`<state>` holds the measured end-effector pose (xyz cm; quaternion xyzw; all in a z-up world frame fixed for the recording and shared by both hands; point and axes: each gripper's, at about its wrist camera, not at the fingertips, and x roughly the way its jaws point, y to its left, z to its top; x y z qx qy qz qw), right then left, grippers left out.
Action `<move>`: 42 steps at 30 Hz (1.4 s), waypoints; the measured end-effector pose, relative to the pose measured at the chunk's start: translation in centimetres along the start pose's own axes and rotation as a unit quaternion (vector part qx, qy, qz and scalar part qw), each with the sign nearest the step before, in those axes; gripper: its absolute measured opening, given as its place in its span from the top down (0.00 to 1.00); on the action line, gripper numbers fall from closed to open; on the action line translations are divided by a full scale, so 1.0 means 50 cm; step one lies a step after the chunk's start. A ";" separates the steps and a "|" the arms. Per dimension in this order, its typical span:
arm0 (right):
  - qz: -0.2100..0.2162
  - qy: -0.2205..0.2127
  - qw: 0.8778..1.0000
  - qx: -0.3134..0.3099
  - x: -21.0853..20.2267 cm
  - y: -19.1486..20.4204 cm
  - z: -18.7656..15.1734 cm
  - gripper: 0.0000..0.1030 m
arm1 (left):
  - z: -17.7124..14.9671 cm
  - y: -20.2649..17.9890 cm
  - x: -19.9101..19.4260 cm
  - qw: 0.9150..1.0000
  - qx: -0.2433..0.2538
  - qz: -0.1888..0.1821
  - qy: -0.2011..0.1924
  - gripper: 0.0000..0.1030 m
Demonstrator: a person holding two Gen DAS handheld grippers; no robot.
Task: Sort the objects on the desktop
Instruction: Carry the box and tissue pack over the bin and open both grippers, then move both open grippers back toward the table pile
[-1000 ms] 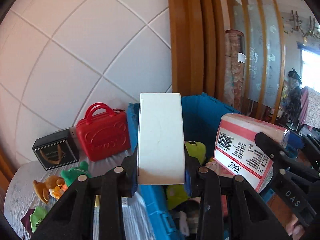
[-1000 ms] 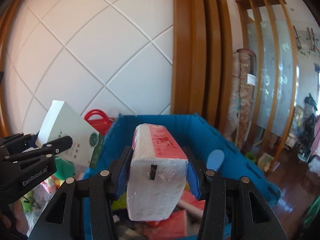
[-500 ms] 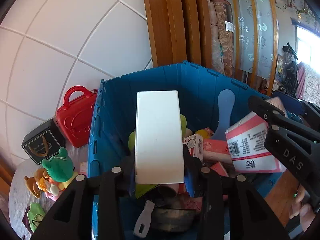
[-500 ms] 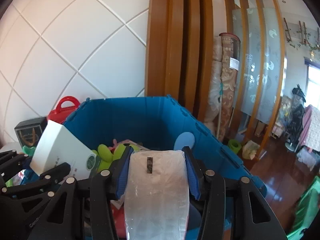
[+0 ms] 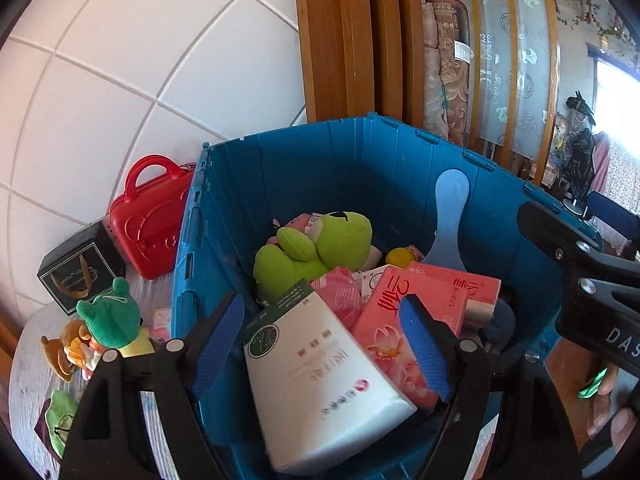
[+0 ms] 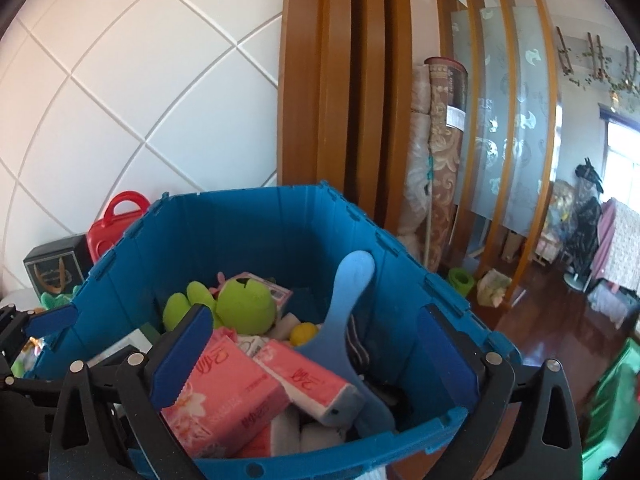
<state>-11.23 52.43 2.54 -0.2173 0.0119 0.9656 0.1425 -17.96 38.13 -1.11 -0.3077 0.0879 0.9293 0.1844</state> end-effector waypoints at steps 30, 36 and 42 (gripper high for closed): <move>0.165 -0.016 0.984 -0.069 -0.110 0.312 0.003 0.00 | -0.124 0.357 -0.169 0.984 -0.128 0.122 -0.024 0.20; 0.219 -0.009 0.970 -0.104 -0.104 0.476 -0.002 0.00 | -0.192 0.514 -0.194 0.971 -0.175 0.164 0.004 0.20; 0.257 0.012 0.958 -0.130 -0.096 0.620 -0.028 0.00 | -0.278 0.654 -0.216 0.958 -0.202 0.202 0.029 0.20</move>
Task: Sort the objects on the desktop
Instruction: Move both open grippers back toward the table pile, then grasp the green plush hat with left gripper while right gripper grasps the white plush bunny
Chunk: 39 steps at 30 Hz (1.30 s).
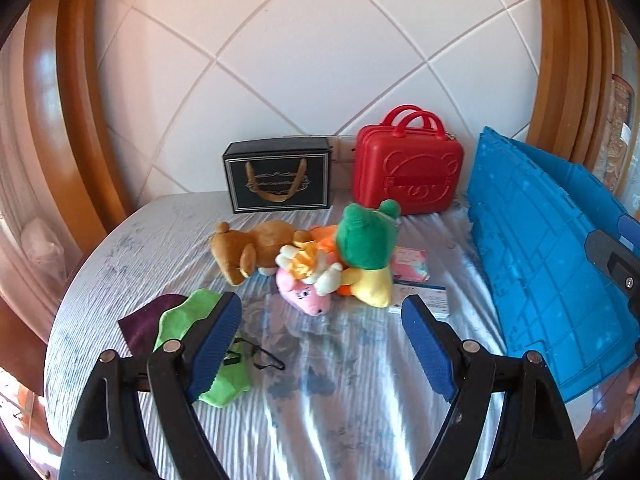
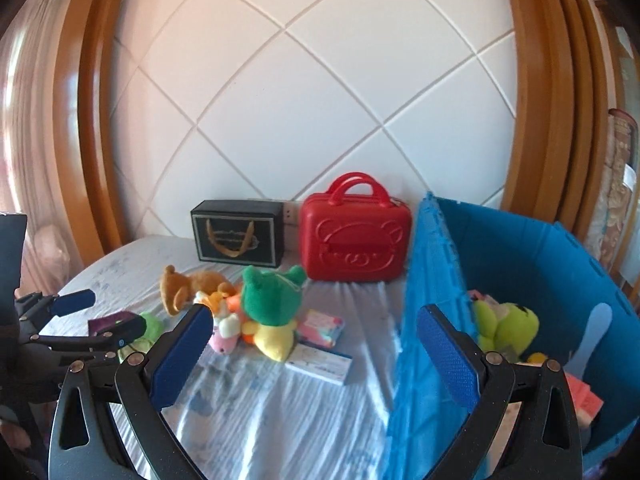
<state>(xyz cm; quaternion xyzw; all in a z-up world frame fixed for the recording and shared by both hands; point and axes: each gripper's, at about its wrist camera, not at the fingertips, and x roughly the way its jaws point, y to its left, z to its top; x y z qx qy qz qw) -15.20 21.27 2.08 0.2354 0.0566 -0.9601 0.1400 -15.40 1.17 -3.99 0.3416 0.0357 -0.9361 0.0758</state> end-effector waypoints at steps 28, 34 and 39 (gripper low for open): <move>0.041 0.221 0.974 -0.003 0.399 0.246 -0.170 0.00 | -0.215 0.457 0.348 0.970 -0.119 0.080 0.194 0.20; 0.047 0.236 0.971 0.005 0.472 0.302 -0.183 0.00 | -0.224 0.491 0.439 0.967 -0.121 0.063 0.214 0.20; 0.046 0.251 0.967 0.011 0.538 0.329 -0.201 0.00 | -0.234 0.487 0.514 0.966 -0.109 0.036 0.233 0.21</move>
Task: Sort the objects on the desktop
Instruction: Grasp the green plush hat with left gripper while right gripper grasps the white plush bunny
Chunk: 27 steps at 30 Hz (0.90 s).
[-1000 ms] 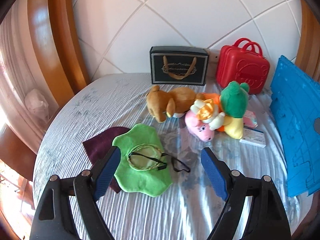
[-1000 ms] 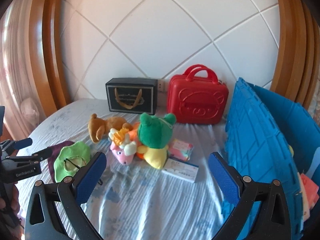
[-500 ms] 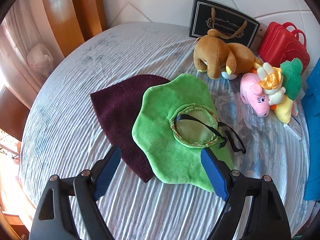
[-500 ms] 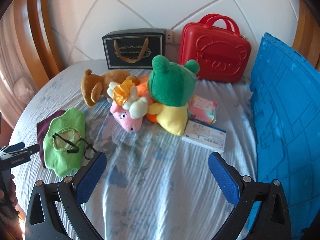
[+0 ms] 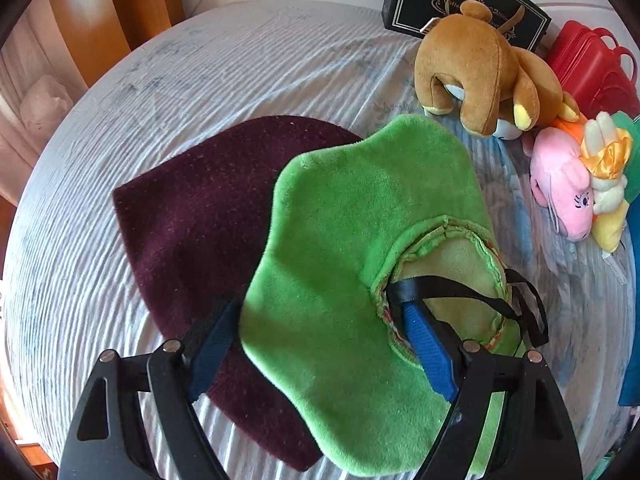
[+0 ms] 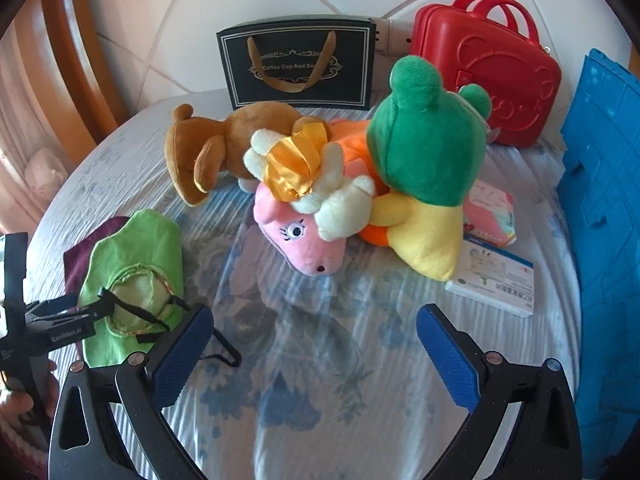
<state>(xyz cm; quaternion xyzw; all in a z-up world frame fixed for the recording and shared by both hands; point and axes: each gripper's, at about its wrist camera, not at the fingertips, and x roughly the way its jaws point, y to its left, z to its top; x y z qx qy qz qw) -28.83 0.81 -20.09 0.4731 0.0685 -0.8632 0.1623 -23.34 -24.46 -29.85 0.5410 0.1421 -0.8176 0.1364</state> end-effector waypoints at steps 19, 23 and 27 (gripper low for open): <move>-0.026 -0.041 0.998 -0.038 0.105 0.016 0.132 0.06 | 0.190 -0.236 -0.060 0.985 0.099 -0.068 -0.119 0.85; -0.054 -0.031 0.997 -0.050 0.143 0.018 0.142 0.42 | 0.176 -0.262 -0.042 0.986 0.116 -0.062 -0.104 0.85; -0.051 -0.030 0.998 -0.038 0.137 -0.005 0.150 0.53 | 0.159 -0.262 -0.061 0.985 0.119 -0.055 -0.109 0.85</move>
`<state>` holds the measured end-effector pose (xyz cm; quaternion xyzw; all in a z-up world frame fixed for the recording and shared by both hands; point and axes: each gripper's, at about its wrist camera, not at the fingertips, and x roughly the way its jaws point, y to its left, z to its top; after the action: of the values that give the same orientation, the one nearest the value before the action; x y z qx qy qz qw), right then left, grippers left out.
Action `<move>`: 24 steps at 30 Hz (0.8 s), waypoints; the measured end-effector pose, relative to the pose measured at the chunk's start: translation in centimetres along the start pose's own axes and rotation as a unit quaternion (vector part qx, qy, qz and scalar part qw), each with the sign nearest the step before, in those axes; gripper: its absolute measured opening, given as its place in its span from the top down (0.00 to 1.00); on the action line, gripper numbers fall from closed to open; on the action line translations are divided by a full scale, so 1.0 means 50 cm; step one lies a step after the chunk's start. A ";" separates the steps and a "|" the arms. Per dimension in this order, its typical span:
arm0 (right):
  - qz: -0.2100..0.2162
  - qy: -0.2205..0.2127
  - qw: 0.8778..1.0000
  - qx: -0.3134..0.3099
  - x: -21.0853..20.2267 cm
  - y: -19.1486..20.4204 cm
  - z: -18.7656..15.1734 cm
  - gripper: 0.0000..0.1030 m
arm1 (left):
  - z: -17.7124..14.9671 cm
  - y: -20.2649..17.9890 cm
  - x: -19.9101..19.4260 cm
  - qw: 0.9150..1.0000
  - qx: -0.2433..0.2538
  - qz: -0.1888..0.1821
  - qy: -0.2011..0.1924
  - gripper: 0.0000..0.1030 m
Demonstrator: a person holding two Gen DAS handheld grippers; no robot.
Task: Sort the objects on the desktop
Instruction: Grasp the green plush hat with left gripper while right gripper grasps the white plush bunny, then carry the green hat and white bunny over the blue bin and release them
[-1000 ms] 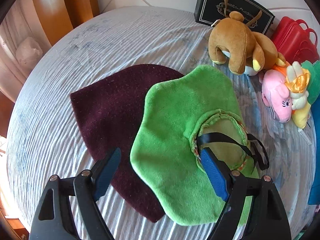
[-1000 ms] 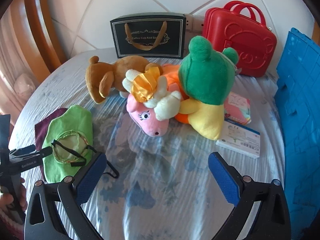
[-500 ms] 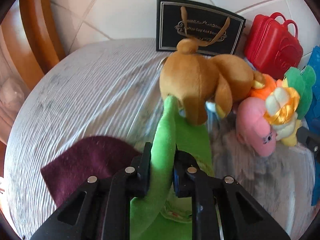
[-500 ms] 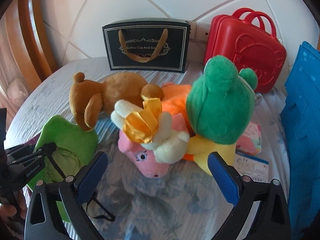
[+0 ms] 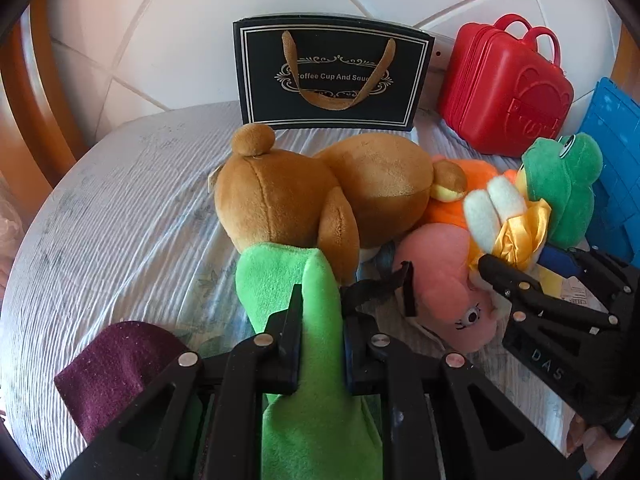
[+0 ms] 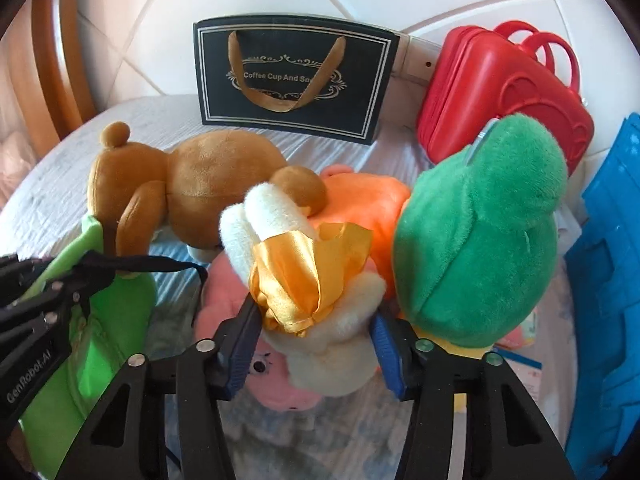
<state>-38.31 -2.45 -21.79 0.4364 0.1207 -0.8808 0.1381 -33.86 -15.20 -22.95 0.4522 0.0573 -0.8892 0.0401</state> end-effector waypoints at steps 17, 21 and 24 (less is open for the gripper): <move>0.045 -0.107 0.993 0.012 -0.294 -0.016 -0.023 0.59 | -0.010 -0.085 -0.303 0.993 0.026 0.000 -0.114 0.86; 0.040 -0.128 0.991 0.016 -0.370 -0.043 -0.032 0.59 | -0.015 -0.126 -0.364 0.990 0.031 -0.003 -0.135 0.86; 0.030 -0.145 0.989 0.016 -0.425 -0.071 -0.041 0.59 | -0.018 -0.161 -0.403 0.988 0.036 -0.003 -0.148 0.86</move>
<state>-25.69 4.45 -5.62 0.3093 0.0722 -0.9322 0.1737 -22.27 -6.70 -6.66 0.3163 0.0197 -0.9480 0.0289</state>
